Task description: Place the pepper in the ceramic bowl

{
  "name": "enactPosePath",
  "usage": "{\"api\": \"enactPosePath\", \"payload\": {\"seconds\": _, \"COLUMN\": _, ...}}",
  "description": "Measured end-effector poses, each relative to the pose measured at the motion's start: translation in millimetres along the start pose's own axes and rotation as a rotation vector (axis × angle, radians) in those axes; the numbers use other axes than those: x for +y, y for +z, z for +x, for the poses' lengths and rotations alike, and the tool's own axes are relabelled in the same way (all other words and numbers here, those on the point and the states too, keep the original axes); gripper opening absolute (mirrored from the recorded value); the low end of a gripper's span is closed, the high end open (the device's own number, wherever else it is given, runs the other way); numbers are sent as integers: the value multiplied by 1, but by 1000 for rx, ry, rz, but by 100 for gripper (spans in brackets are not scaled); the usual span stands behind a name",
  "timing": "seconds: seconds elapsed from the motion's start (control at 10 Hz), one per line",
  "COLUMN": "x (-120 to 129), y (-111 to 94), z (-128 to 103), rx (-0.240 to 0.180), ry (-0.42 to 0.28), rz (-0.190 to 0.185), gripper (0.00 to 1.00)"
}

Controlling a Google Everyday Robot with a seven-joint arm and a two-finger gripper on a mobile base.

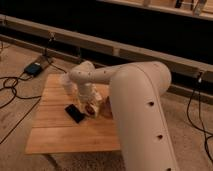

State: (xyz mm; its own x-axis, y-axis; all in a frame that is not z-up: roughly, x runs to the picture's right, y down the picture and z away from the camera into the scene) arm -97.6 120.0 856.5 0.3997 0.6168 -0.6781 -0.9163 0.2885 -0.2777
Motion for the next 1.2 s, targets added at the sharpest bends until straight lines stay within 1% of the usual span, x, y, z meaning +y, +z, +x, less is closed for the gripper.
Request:
{"api": "enactPosePath", "payload": {"seconds": 0.4, "x": 1, "y": 11, "z": -9, "rx": 16, "ry": -10, "rz": -4, "gripper": 65}}
{"api": "enactPosePath", "payload": {"seconds": 0.5, "x": 2, "y": 12, "z": -10, "rx": 20, "ry": -13, "rz": -7, "gripper": 62}}
{"api": "enactPosePath", "payload": {"seconds": 0.6, "x": 2, "y": 14, "z": -11, "rx": 24, "ry": -17, "rz": -9, "gripper": 55}}
{"api": "enactPosePath", "payload": {"seconds": 0.7, "x": 3, "y": 15, "z": -12, "rx": 30, "ry": -23, "rz": -13, "gripper": 42}}
{"api": "enactPosePath", "payload": {"seconds": 0.8, "x": 4, "y": 17, "z": -13, "rx": 35, "ry": -28, "rz": -16, "gripper": 31}}
{"api": "enactPosePath", "payload": {"seconds": 0.9, "x": 4, "y": 17, "z": -14, "rx": 37, "ry": -30, "rz": -18, "gripper": 24}}
{"api": "enactPosePath", "payload": {"seconds": 1.0, "x": 4, "y": 16, "z": -15, "rx": 37, "ry": -32, "rz": -20, "gripper": 13}}
{"api": "enactPosePath", "payload": {"seconds": 1.1, "x": 5, "y": 14, "z": -16, "rx": 35, "ry": -33, "rz": -22, "gripper": 5}}
{"api": "enactPosePath", "payload": {"seconds": 1.2, "x": 5, "y": 8, "z": -18, "rx": 26, "ry": -32, "rz": -25, "gripper": 0}}
